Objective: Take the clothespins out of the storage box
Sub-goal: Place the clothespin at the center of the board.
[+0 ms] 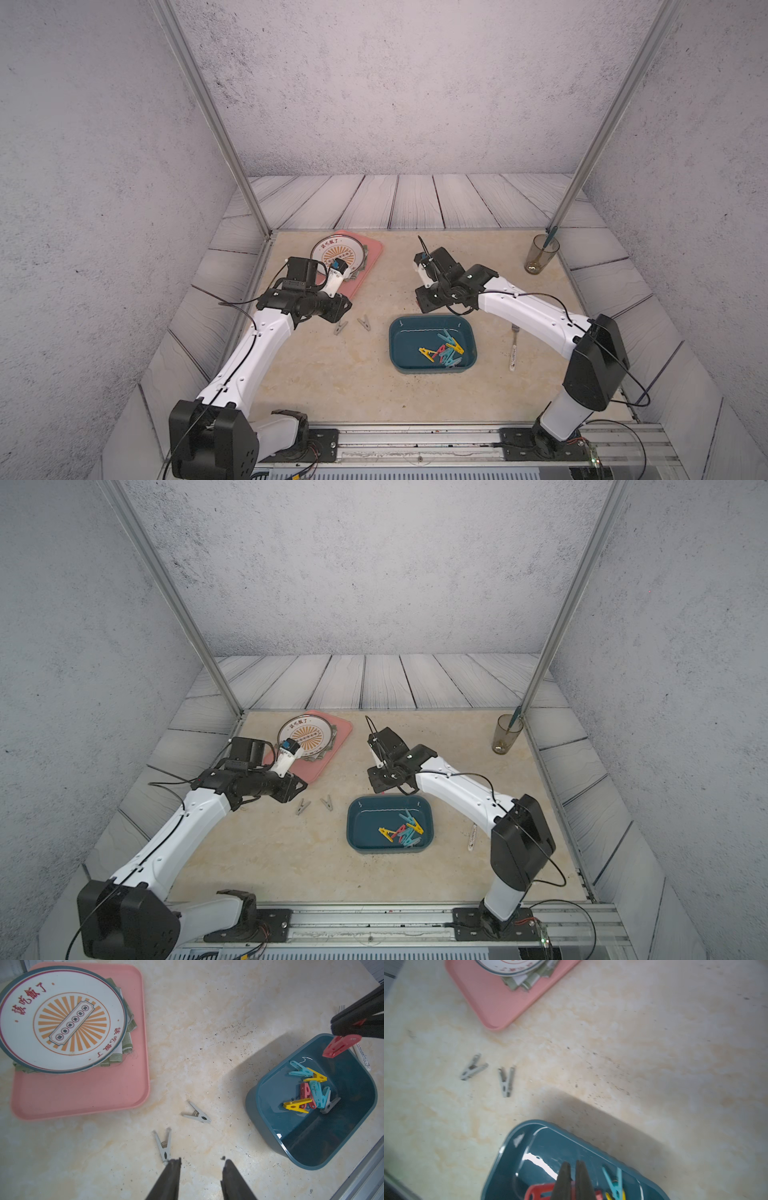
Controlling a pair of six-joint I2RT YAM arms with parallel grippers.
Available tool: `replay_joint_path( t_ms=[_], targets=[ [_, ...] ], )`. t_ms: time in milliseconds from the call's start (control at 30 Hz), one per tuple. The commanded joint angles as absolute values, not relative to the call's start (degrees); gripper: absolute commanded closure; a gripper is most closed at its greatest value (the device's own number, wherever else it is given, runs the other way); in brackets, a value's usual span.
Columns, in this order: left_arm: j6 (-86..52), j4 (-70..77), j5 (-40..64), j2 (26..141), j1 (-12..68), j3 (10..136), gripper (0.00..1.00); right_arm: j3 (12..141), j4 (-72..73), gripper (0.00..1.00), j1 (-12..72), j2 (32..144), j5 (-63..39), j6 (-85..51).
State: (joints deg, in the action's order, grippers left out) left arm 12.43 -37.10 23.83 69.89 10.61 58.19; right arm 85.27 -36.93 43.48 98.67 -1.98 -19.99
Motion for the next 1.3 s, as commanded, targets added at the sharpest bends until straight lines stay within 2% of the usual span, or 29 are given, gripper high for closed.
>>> replay_joint_path(
  t_ms=[0,167,500,733,967,1267],
  targets=[
    [12.6,-38.0,24.5,68.8,10.1,57.9,0.60,90.7,-33.3,0.97,44.0,105.4,-11.5,-23.5],
    [12.6,-38.0,24.7,68.2,10.1,57.6,0.60,99.0,-32.9,0.96,44.9,114.5,-14.9,-26.0],
    [12.7,-36.7,25.5,66.4,10.1,56.3,0.60,112.4,-35.9,0.96,46.3,130.0,-14.1,-27.7],
    [12.8,-36.8,25.6,66.0,10.1,56.1,0.60,116.7,-38.6,0.94,47.2,136.7,-12.8,-27.0],
    [12.8,-36.7,26.2,66.2,10.1,56.0,0.60,117.4,-39.5,0.90,47.8,139.0,-12.5,-26.7],
    [12.9,-36.4,26.8,66.3,10.2,55.9,0.59,115.7,-40.7,0.74,47.7,132.0,-9.8,-23.7]
  ],
)
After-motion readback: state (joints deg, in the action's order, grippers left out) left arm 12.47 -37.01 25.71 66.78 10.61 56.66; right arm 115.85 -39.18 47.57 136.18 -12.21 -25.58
